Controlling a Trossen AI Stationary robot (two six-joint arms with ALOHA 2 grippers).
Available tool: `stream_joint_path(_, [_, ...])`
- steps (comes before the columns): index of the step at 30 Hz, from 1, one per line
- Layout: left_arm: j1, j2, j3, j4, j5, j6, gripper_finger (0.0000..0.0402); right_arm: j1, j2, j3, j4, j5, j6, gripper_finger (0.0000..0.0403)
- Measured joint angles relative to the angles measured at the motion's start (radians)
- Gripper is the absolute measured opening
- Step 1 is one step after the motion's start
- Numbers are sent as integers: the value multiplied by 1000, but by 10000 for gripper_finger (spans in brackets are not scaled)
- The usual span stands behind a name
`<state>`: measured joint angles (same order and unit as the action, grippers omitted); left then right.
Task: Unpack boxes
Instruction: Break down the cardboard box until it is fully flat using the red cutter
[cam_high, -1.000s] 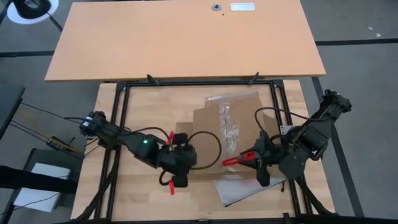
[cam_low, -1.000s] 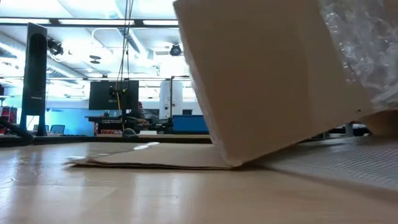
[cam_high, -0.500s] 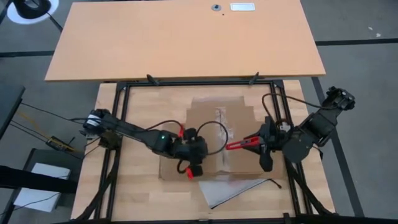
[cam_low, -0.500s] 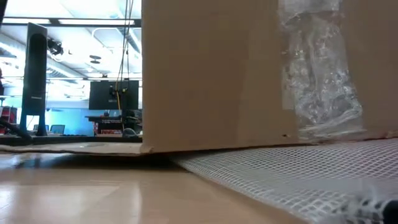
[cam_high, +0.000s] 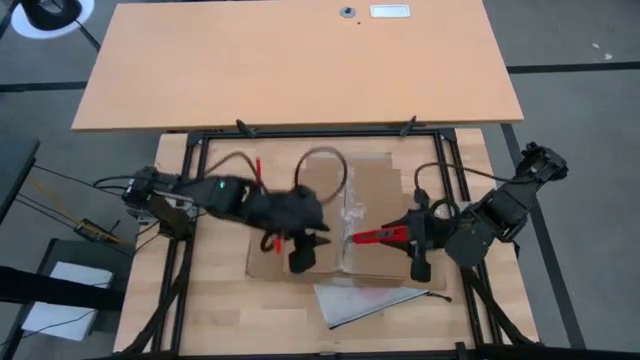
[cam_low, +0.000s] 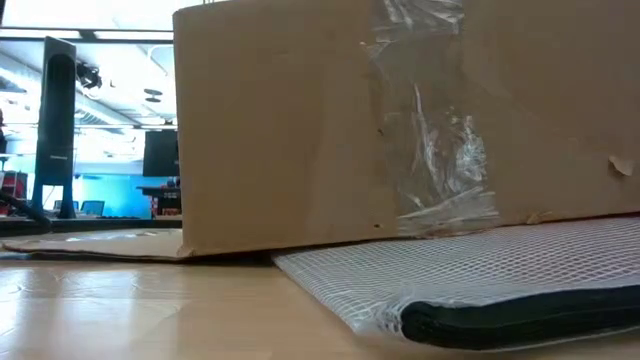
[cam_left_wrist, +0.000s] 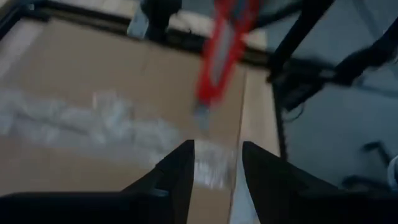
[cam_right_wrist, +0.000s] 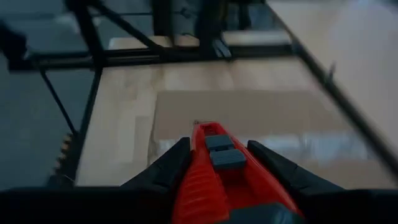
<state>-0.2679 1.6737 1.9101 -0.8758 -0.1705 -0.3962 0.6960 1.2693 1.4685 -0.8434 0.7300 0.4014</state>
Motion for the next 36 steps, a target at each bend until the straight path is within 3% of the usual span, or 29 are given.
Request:
stream_joint_path(4, [75, 0, 62, 25, 98, -3, 147, 0, 41, 0, 165, 0, -344, 139])
stream_joint_path(8, [134, 10, 53, 57, 288, -8, 147, -10, 85, 0, 315, 9, -667, 139])
stream_joint_path(12, [145, 19, 16, 138, 488, -9, 147, -28, 115, -1, 405, 22, -817, 140])
stream_joint_path(16, [144, 19, -3, 151, 513, -3, 147, -39, 120, 0, 445, 19, -882, 139])
stream_joint_path(22, [150, 25, -19, 178, 543, 15, 139, -53, 120, 0, 455, 11, -893, 145])
stream_joint_path(24, [150, 25, -18, 179, 537, 37, 118, -54, 120, 0, 459, 11, -886, 156])
stream_joint_path(27, [150, 25, -18, 176, 532, 86, 54, -57, 120, 0, 467, 16, -875, 174])
stream_joint_path(29, [147, 21, -2, 166, 508, 105, 42, -56, 119, -1, 506, 42, -842, 184])
stream_joint_path(33, [136, 20, 84, 105, 398, 126, 42, -40, 102, -1, 598, 166, -626, 205])
stream_joint_path(36, [118, 20, 162, 39, 275, 155, 42, -41, 59, -1, 622, 169, -322, 219])
